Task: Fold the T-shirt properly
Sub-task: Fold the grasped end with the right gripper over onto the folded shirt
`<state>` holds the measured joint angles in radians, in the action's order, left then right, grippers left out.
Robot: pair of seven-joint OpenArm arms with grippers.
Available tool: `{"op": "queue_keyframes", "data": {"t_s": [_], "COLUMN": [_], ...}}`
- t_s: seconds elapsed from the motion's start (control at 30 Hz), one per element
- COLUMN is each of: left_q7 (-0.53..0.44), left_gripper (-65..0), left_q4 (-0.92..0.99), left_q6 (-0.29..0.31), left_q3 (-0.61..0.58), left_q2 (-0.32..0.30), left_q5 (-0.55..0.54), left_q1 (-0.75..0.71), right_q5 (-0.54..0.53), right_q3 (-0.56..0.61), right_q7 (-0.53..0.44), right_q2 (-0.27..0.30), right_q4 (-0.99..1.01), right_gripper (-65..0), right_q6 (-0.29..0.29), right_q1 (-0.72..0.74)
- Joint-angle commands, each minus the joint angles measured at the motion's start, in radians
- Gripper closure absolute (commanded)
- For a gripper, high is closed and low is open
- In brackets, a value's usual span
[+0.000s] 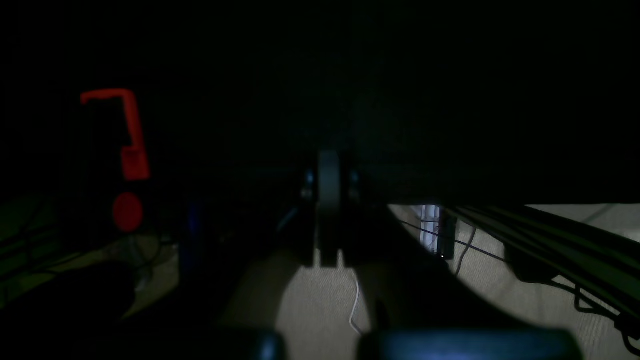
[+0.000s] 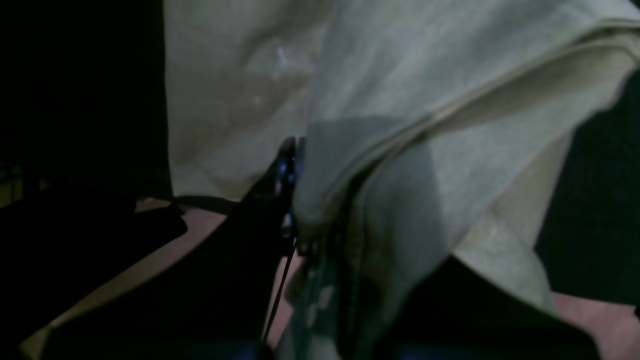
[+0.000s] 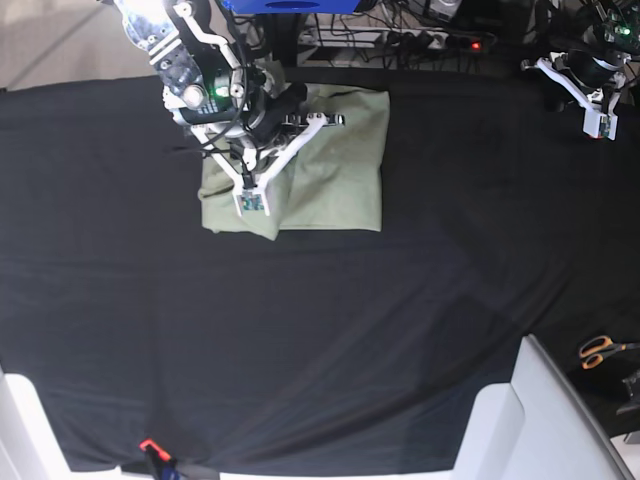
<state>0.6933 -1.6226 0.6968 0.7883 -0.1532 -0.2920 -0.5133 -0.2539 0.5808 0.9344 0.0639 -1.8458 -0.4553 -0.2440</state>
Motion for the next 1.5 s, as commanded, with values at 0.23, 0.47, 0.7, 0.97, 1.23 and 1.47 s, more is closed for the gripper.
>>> {"op": "queue_keyframes", "data": {"t_s": [0.23, 0.47, 0.7, 0.97, 1.23, 1.47], "left_q7": [-0.014, -0.014, -0.014, -0.014, -0.014, -0.014], "left_gripper": [0.0, 0.0, 0.0, 0.0, 0.0, 0.0], "left_q4": [-0.011, -0.011, -0.011, -0.011, -0.011, -0.011], "left_q6": [0.001, 0.001, 0.001, 0.001, 0.001, 0.001], "left_q3": [0.004, 0.004, 0.004, -0.042, -0.057, -0.054], "left_q2": [-0.013, -0.013, -0.013, -0.015, -0.012, -0.013], "left_q5": [-0.011, -0.011, -0.011, -0.011, -0.009, -0.009], "left_q1": [-0.005, -0.005, -0.005, -0.005, -0.005, -0.005], "right_q5": [0.003, 0.001, -0.003, -0.005, -0.005, -0.005], "right_q3": [0.032, 0.035, 0.037, 0.037, 0.037, 0.035], "right_q7": [-0.124, -0.147, -0.147, -0.147, -0.163, -0.17], "right_q2": [-0.017, -0.031, -0.036, -0.054, -0.055, -0.055], "right_q4": [0.065, 0.067, 0.065, 0.067, 0.079, 0.082], "right_gripper": [0.0, 0.0, 0.0, -0.2, -0.2, 0.0], "right_q6": [0.0, 0.0, 0.0, 0.003, 0.011, 0.076], "right_q1": [0.011, 0.019, 0.027, 0.03, 0.031, 0.033]}}
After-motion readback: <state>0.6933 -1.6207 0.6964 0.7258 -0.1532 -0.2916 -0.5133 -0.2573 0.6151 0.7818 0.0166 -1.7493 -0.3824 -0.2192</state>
